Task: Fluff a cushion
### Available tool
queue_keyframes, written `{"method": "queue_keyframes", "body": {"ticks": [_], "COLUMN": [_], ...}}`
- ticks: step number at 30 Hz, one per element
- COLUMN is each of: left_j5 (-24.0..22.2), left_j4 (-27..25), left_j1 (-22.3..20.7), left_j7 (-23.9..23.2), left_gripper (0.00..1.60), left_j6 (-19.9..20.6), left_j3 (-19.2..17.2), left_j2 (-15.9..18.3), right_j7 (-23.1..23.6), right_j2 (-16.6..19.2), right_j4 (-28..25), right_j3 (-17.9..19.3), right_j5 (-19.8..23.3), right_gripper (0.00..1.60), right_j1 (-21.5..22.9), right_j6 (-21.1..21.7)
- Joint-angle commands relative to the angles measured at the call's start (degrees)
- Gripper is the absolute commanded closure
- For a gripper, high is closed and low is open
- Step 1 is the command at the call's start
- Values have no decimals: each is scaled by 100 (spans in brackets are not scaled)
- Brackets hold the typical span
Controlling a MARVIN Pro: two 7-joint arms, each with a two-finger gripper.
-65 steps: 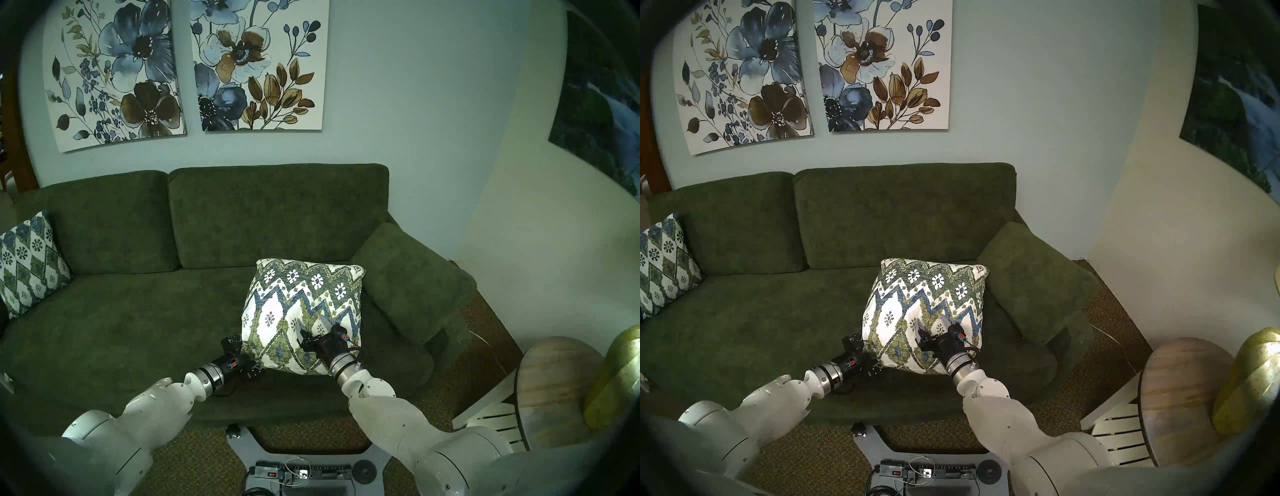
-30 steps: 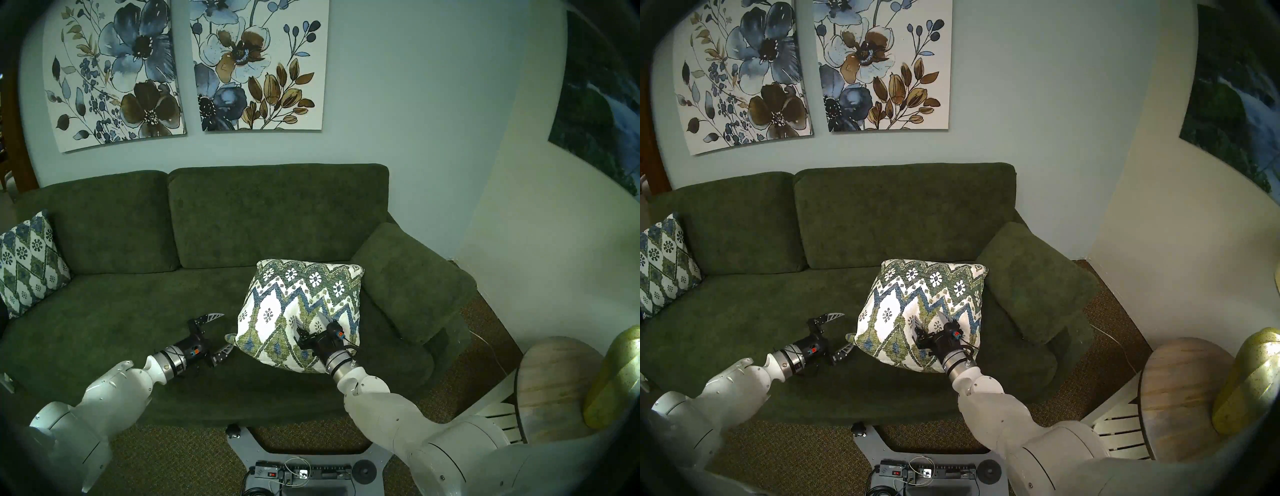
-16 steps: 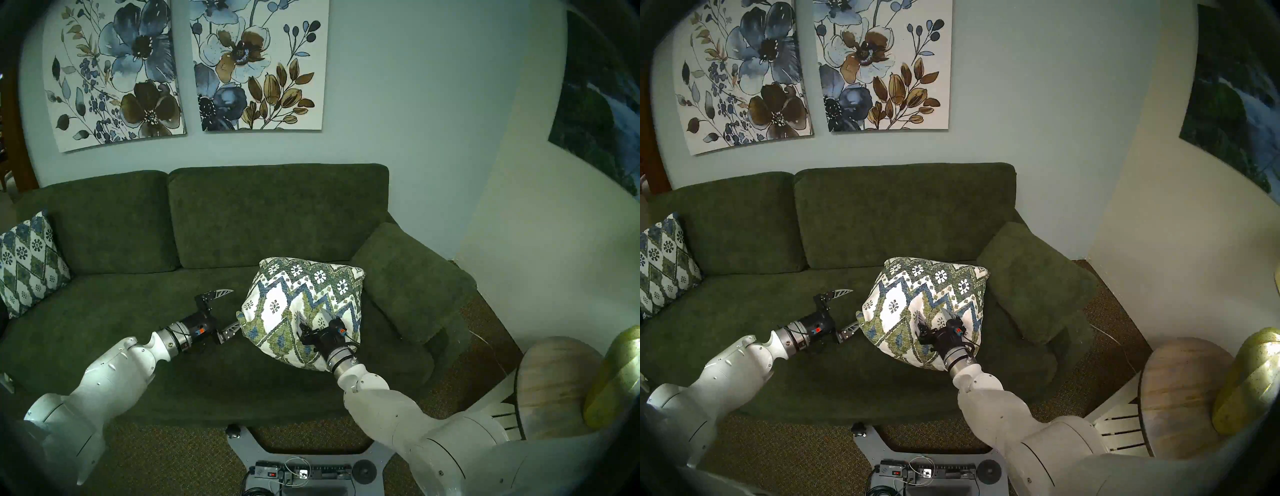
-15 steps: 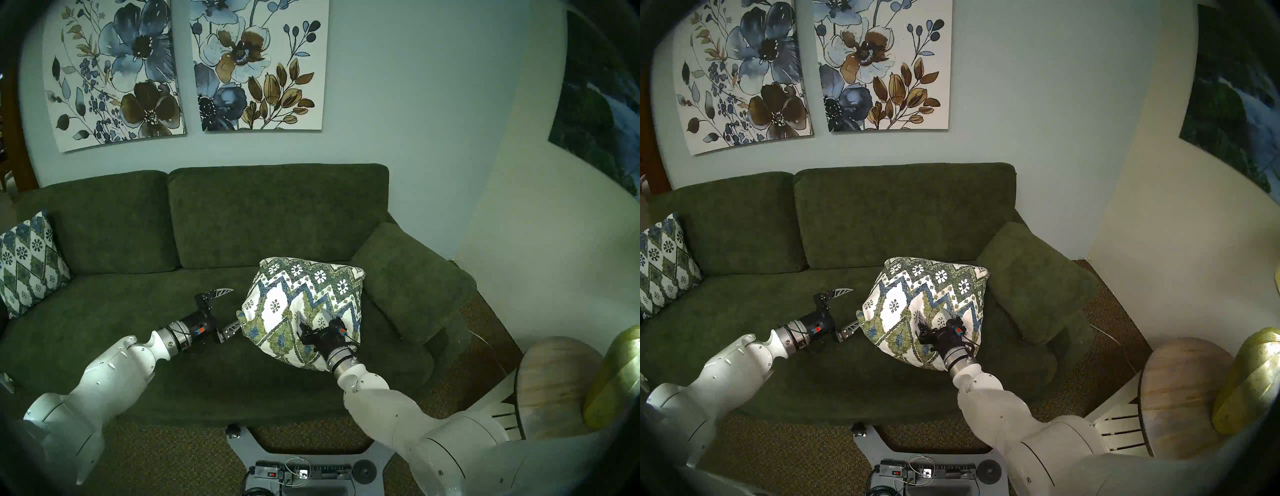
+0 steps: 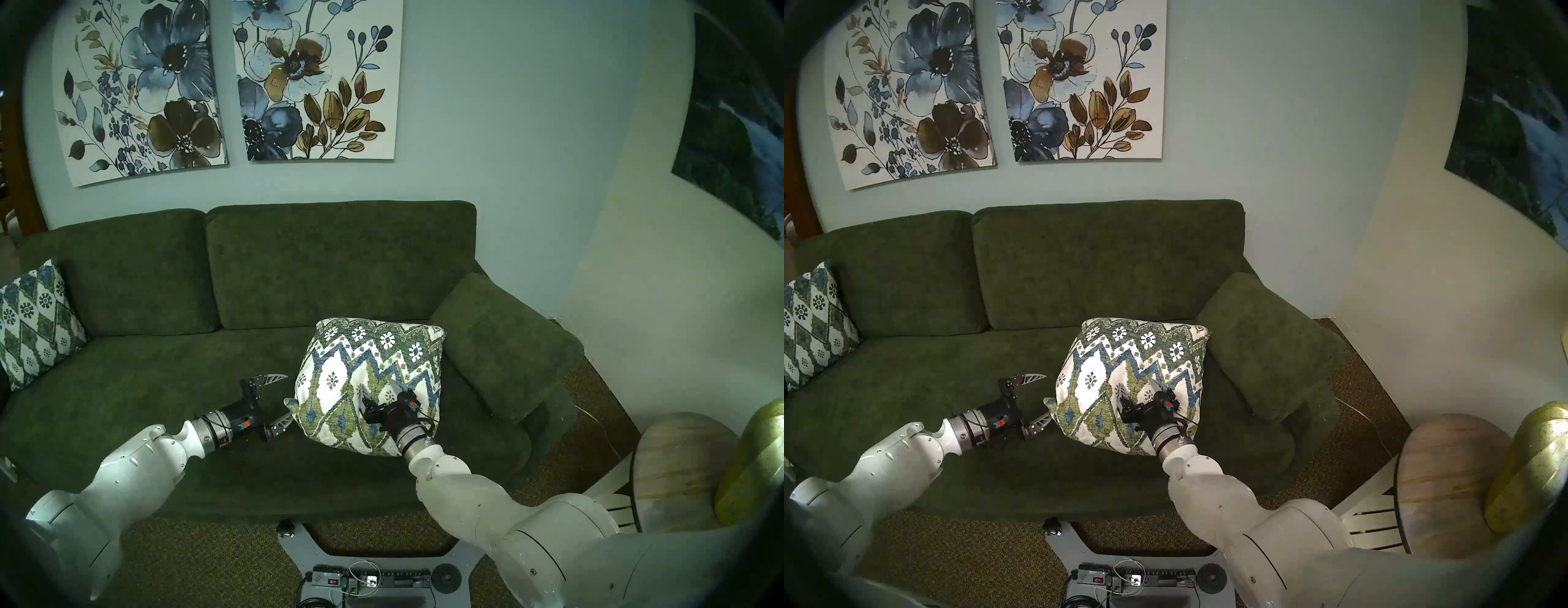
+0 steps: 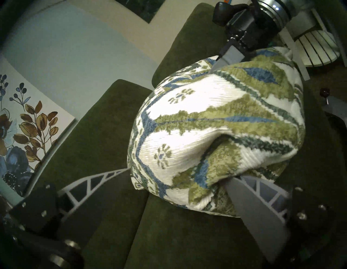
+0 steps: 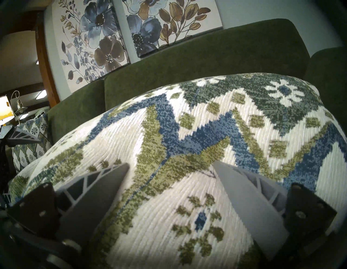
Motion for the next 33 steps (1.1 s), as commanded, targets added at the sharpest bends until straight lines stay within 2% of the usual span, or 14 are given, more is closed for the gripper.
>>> {"method": "queue_keyframes", "body": {"ticks": [1, 7, 12, 26, 33], "left_j5": [-10, -30, -91, -42, 11], "left_j4": [127, 376, 353, -583, -1282], "left_j1": [435, 705, 656, 243, -143], "left_j7": [26, 103, 279, 627, 768], "left_gripper": [0, 0, 0, 0, 0], "left_j6": [89, 258, 283, 51, 14], "left_j3": [82, 91, -92, -437, -617], "left_j2": [-17, 163, 455, 673, 666], "right_j7": [-49, -104, -138, -237, -229], "right_j2": [-191, -213, -229, -212, -87], "right_j4": [386, 503, 572, 659, 682], "right_j3": [-245, -364, -447, -524, -601], "right_j5": [-165, -191, -199, -150, -166], "right_gripper": [0, 0, 0, 0, 0], "right_j1": [-41, 33, 46, -32, -136], "right_j6": [366, 353, 306, 89, 53]}}
